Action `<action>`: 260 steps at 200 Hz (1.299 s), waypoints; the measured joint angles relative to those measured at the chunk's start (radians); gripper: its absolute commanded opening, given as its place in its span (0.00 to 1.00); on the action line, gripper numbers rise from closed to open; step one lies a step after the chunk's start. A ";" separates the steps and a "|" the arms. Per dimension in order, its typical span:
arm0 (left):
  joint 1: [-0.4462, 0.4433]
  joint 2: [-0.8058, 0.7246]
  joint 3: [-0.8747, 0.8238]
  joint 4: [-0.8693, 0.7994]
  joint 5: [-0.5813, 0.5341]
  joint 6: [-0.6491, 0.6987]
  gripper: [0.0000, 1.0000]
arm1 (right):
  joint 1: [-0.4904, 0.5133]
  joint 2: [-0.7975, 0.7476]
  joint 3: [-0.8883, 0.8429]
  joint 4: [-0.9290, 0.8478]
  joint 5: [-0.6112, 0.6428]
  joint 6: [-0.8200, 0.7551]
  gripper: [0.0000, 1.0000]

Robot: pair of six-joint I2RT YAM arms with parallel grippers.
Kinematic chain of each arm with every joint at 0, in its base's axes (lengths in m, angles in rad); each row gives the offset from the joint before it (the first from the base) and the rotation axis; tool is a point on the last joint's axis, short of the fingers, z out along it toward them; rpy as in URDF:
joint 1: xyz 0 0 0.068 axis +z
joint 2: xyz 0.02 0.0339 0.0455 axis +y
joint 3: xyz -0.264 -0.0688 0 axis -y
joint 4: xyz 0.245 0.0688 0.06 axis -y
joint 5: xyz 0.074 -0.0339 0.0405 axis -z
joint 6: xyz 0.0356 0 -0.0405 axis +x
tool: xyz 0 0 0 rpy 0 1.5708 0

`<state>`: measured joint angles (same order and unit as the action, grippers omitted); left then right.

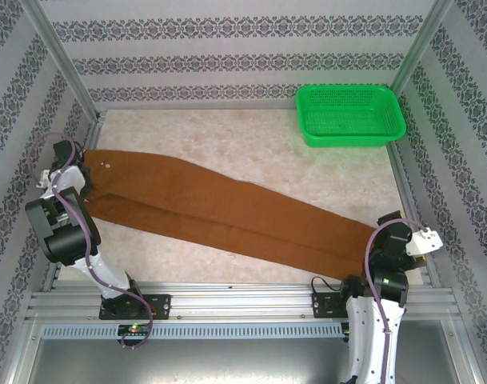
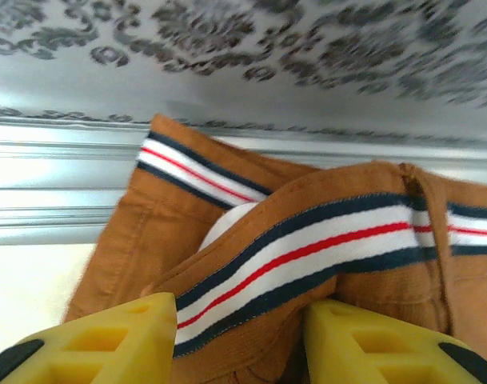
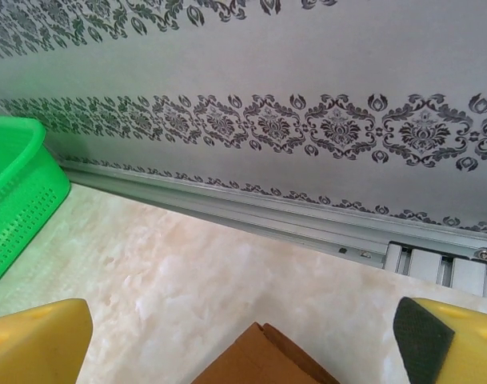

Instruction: Roll up the long pants

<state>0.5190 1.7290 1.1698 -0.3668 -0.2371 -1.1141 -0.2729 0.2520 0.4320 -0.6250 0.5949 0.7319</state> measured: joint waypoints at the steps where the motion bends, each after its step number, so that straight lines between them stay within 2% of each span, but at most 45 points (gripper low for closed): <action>1: 0.000 0.000 0.001 0.000 0.000 -0.002 0.46 | 0.000 0.001 0.001 0.000 0.000 0.000 0.98; 8: 0.000 0.000 0.017 0.001 0.002 -0.018 0.49 | 0.000 0.024 0.010 0.000 -0.001 0.000 0.98; 10: 0.000 0.000 0.020 0.002 0.002 -0.021 0.56 | 0.000 0.031 0.012 0.002 -0.001 0.000 0.98; 15: 0.000 0.000 0.032 0.002 0.006 -0.027 0.60 | 0.000 0.056 0.021 0.007 -0.002 0.003 0.98; 51: -0.011 -0.008 0.150 -0.015 -0.002 -0.016 0.63 | 0.004 0.312 0.109 0.087 -0.083 -0.005 0.98; 72: -0.049 -0.065 0.219 -0.044 -0.057 0.046 0.68 | 0.074 0.462 0.176 0.117 -0.129 -0.044 0.98; 82: -0.073 -0.117 0.221 -0.047 -0.080 0.079 0.61 | 0.136 0.529 0.211 0.130 -0.145 -0.076 0.98; 86: -0.081 -0.138 0.220 -0.049 -0.084 0.088 0.52 | 0.159 0.554 0.224 0.137 -0.154 -0.089 0.98; 93: -0.095 -0.183 0.209 -0.047 -0.084 0.112 0.29 | 0.193 0.587 0.242 0.143 -0.178 -0.109 0.94; 98: -0.101 -0.211 0.198 -0.040 -0.081 0.134 0.14 | 0.219 0.609 0.254 0.148 -0.200 -0.124 0.86; 101: -0.106 -0.233 0.187 -0.035 -0.072 0.148 0.01 | 0.236 0.624 0.262 0.151 -0.219 -0.142 0.76; 102: -0.106 -0.238 0.184 -0.034 -0.071 0.150 0.00 | 0.239 0.626 0.263 0.151 -0.223 -0.142 0.74; 108: -0.114 -0.271 0.165 -0.023 -0.051 0.178 0.00 | 0.265 0.650 0.277 0.151 -0.257 -0.165 0.38; 113: -0.122 -0.293 0.151 -0.019 -0.037 0.204 0.00 | 0.287 0.673 0.291 0.151 -0.291 -0.177 0.14; 117: -0.128 -0.305 0.145 -0.018 -0.026 0.224 0.00 | 0.305 0.692 0.302 0.150 -0.312 -0.186 0.00; 132: -0.205 -0.309 0.141 -0.018 0.011 0.315 0.00 | 0.393 0.794 0.367 0.128 -0.384 -0.232 0.00; 164: -0.515 -0.187 0.149 -0.053 0.158 0.506 0.00 | 0.594 1.046 0.532 0.050 -0.521 -0.301 0.00; 181: -0.621 -0.109 0.146 -0.107 0.259 0.569 0.00 | 0.648 1.133 0.553 0.019 -0.615 -0.313 0.00; 196: -0.654 -0.077 0.120 -0.141 0.343 0.606 0.00 | 0.666 1.172 0.541 -0.016 -0.674 -0.310 0.00; 226: -0.654 -0.077 0.039 -0.180 0.475 0.643 0.01 | 0.670 1.183 0.478 -0.077 -0.766 -0.283 0.00; 260: -0.663 -0.058 0.012 -0.207 0.545 0.678 0.00 | 0.670 1.266 0.436 -0.118 -0.807 -0.240 0.00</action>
<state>-0.1436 1.6711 1.1816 -0.5735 0.3080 -0.4366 0.3973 1.5181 0.8677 -0.7433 -0.2119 0.4915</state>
